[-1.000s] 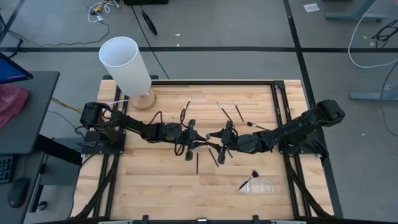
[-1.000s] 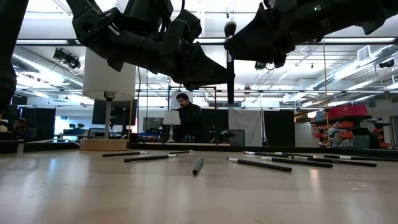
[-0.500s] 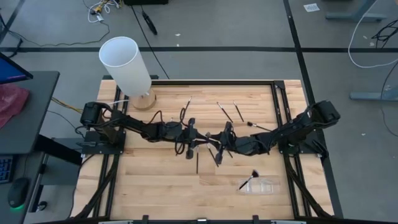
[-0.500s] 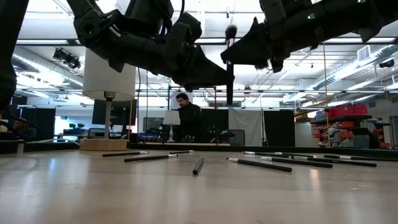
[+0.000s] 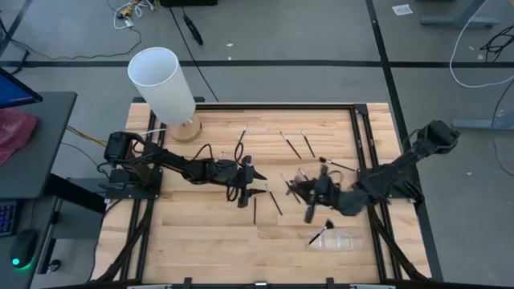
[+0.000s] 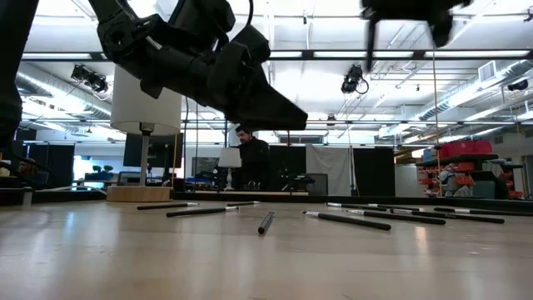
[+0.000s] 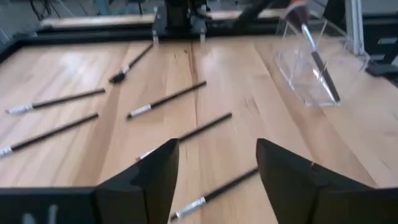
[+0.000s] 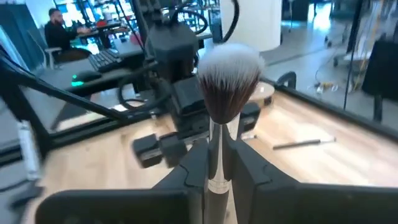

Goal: Pick & Place Makeup Supplies
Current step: Put the silver makeup brush into the transparent organizer

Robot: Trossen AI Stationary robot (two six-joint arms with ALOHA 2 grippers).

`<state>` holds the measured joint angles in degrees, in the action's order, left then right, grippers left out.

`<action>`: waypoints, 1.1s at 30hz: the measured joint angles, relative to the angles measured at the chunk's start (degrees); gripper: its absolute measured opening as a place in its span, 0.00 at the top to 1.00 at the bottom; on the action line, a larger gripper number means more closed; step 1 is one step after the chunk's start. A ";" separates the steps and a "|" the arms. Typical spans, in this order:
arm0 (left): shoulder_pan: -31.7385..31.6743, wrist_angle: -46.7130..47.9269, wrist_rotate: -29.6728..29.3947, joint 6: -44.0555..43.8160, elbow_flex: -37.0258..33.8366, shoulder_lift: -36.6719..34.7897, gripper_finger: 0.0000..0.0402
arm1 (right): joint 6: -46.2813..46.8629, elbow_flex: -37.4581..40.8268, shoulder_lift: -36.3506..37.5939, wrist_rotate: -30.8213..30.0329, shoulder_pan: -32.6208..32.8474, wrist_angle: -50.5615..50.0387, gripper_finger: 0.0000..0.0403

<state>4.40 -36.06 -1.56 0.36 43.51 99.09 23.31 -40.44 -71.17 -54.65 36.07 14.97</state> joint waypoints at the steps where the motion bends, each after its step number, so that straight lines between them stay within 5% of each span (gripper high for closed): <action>1: 0.02 0.50 0.00 -0.04 0.00 0.00 0.44 | 3.11 -0.75 1.81 -0.73 2.23 -3.83 0.92; 7: 0.02 1.81 -0.11 -0.16 0.00 0.00 0.47 | 26.19 -8.98 8.15 -4.85 14.41 -31.52 0.92; 15: 0.02 2.00 -0.11 -0.19 0.00 0.00 0.51 | 51.96 -15.38 7.27 -1.79 25.35 -55.85 0.93; 23: 0.02 2.00 -0.11 -0.21 0.00 0.00 0.51 | 80.51 -15.44 3.92 10.12 34.36 -70.96 0.93; 33: 0.02 1.98 -0.13 -0.21 0.00 -0.09 0.51 | 101.71 -15.46 -9.37 14.15 38.99 -78.48 0.93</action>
<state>4.43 -34.08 -1.69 0.14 43.51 99.00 125.02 -55.90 -80.54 -40.51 75.06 -63.51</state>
